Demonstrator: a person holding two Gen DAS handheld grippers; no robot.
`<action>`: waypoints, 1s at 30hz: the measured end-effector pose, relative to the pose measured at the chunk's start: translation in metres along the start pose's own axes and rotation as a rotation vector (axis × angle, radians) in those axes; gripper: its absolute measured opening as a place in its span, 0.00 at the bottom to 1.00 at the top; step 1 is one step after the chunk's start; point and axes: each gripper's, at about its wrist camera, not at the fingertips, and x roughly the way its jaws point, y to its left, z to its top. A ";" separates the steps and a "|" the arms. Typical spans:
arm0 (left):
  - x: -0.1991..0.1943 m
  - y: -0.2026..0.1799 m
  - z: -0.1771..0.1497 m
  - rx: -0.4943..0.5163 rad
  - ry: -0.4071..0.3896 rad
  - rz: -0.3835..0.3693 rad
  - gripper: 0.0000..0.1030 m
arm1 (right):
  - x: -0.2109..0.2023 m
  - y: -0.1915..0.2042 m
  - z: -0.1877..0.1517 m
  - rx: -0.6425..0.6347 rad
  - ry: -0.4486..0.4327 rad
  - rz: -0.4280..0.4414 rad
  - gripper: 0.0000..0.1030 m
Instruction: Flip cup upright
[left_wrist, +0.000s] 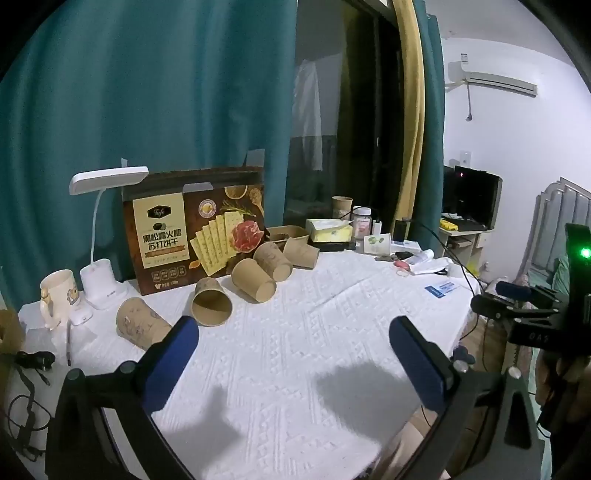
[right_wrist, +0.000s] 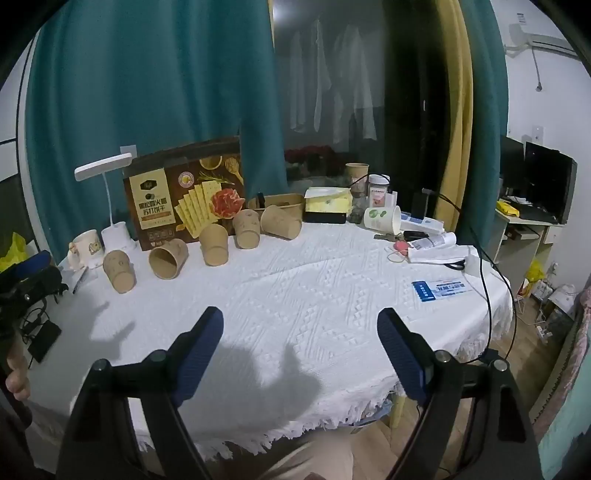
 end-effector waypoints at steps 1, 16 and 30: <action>0.000 0.000 0.000 0.002 -0.001 0.001 1.00 | -0.001 0.000 0.000 0.000 -0.001 0.000 0.81; 0.000 0.000 0.000 0.004 -0.012 0.001 1.00 | -0.007 -0.003 0.002 0.000 0.001 -0.009 0.81; -0.002 -0.001 0.004 0.005 -0.014 0.000 1.00 | -0.012 -0.009 -0.001 0.004 -0.007 -0.013 0.81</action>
